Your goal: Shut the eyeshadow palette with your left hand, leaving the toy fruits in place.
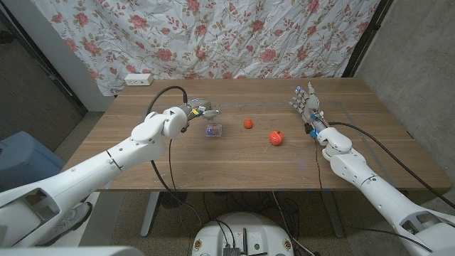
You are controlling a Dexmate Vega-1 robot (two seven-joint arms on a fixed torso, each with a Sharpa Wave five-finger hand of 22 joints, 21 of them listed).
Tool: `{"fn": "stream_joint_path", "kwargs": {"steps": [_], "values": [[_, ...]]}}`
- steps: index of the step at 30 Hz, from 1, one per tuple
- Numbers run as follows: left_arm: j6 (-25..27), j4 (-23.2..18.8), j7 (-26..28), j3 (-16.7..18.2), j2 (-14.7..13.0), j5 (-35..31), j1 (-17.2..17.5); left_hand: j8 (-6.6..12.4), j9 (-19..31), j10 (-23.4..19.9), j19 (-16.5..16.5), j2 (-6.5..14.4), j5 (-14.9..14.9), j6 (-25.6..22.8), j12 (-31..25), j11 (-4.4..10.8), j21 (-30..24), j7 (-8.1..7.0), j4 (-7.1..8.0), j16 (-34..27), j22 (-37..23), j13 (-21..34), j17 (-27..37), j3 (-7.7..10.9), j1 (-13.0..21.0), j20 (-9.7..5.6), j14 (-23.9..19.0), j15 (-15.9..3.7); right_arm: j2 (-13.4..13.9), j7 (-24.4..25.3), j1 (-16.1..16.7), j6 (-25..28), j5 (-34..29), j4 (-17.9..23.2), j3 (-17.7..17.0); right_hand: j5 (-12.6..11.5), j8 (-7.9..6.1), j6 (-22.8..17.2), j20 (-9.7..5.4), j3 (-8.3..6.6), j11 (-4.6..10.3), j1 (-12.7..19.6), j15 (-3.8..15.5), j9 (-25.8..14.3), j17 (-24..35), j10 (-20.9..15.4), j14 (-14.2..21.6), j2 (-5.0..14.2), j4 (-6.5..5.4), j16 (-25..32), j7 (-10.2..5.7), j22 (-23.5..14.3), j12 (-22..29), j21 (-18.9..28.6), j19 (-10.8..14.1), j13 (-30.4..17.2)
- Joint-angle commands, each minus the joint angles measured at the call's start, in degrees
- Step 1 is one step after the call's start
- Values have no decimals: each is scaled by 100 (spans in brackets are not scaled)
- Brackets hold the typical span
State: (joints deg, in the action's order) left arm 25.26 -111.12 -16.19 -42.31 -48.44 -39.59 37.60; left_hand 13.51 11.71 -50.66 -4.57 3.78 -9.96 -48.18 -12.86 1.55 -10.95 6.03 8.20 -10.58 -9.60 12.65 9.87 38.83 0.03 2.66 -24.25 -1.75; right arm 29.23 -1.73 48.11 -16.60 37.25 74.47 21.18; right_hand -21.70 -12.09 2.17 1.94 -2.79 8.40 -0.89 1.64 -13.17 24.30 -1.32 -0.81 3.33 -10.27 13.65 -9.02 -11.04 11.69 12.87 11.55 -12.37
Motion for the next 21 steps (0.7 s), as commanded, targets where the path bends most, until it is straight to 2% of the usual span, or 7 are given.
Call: {"fn": "stream_joint_path", "kwargs": {"steps": [1,5,7,12,16,18,21], "values": [[80,-364,161,255,-190,110,481,-70,-4,110,12,476,-33,94,79,5,23,-1,-10,3,-6,-11,3,53,68,-4,48,27,0,-1,1,-1,0,0,0,-22,-34,0,14,9,66,-2,693,-32,17,-5,-18,562,-37,19,-48,-18,32,40,41,-17],[102,-460,309,320,-239,140,632,-128,-32,331,18,461,-31,159,169,14,22,-20,-34,24,-6,-49,-1,87,77,-5,129,28,0,0,1,-1,0,1,0,-22,-34,1,14,9,61,-2,694,-32,17,-4,-16,563,-37,20,-42,-18,31,40,42,-17],[154,-511,326,347,-261,156,698,-180,-53,474,4,460,-30,243,208,-43,24,-55,-62,54,-8,-81,-4,126,89,-13,276,44,0,-1,1,-1,0,0,0,-22,-34,2,14,8,60,-2,696,-32,17,-3,-21,563,-37,18,-39,-18,31,40,41,-17],[202,-609,475,424,-337,191,872,-253,-77,696,0,459,-29,397,247,-25,24,-79,-113,87,-9,-126,-13,193,111,-20,526,88,1,0,1,0,1,1,0,-22,-32,7,14,8,65,-2,694,-32,17,-1,-24,563,-37,17,-41,-18,30,40,42,-17],[245,-681,598,498,-392,235,1013,-282,-86,800,-3,458,-28,482,259,-34,25,-71,-137,80,-9,-143,-16,222,119,-28,589,106,1,0,1,0,0,2,0,-22,-33,3,14,8,63,-2,695,-32,17,-19,-19,564,-37,19,-45,-18,37,40,42,-17],[218,-699,699,534,-434,250,1088,-300,-94,888,-16,455,-27,575,255,-86,26,-40,-164,99,-11,-160,-19,257,125,-45,785,138,1,0,1,0,1,2,0,-22,-32,6,14,8,58,-2,697,-32,17,-11,-18,564,-37,19,-41,-18,34,40,42,-17],[188,-718,831,592,-487,292,1200,-315,-100,1044,-53,450,-24,676,273,-76,33,-39,-191,94,-12,-174,-21,289,127,-50,913,161,1,0,1,0,0,2,0,-22,-32,5,14,8,59,-2,695,-32,17,-7,-19,564,-37,19,-40,-18,32,40,42,-17]]}}
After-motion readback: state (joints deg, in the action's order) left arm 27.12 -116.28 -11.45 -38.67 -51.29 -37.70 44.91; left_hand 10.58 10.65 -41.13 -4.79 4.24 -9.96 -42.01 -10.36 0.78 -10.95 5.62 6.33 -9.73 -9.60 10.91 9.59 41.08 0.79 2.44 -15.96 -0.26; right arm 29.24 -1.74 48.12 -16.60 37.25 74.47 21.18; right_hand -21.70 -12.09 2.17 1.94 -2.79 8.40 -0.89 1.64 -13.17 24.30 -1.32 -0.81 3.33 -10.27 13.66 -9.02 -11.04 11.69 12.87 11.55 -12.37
